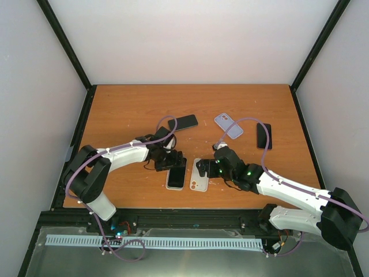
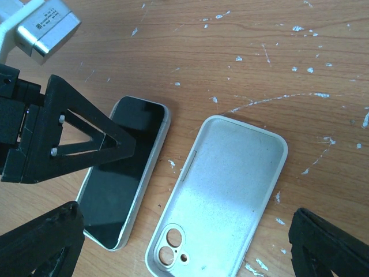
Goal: Put the phone into the phone case
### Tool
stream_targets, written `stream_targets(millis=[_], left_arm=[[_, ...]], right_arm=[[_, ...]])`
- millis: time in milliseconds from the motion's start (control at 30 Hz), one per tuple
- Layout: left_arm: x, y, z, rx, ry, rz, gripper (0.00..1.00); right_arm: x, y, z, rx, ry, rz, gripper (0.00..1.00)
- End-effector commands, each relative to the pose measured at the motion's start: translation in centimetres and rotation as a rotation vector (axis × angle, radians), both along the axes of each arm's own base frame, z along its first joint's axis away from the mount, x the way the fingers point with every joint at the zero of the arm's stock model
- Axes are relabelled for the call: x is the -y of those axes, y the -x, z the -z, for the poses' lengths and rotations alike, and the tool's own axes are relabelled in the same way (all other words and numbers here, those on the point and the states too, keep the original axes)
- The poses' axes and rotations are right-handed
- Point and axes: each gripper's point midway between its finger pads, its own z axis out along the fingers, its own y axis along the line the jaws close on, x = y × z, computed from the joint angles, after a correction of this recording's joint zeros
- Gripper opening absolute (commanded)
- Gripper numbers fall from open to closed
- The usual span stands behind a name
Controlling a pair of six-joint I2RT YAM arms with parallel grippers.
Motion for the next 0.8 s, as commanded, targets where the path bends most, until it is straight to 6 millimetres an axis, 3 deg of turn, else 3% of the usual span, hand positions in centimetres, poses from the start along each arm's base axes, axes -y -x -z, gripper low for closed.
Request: stream_targets(millis=[0,233,367,500,667,767], left_arm=[[-0.3,-0.7,-1.9,0.038,-0.025,-0.025,0.85],[-1.3,-1.4,-3.5,0.079,-0.071,-0.056,0.85],[-2.7,-1.9,-3.8,0.089,-0.053,-0.083,0.83],[-4.1,-1.5,-3.3,0.083,0.057,-0.108,0.76],[-4.5,-0.7,-2.8,0.089,0.123,-0.095,0.72],[-4.1,0.2,-1.7,0.066,0.177,-0.069,0.67]], right_arm=[[0.0,-0.1,0.0,-0.001,-0.011,0.006,0.95],[-0.6,0.1,0.2,-0.018,-0.029,-0.011,0.93],[-2.3,0.4,0.6,-0.057,-0.083,-0.049,0.87],[-4.3,0.6,1.7,-0.105,-0.105,-0.086,0.74],[-6.7,0.4,3.1,-0.163,-0.104,-0.116,0.47],[-7.6,0.0,4.1,-0.19,-0.101,-0.112,0.37]])
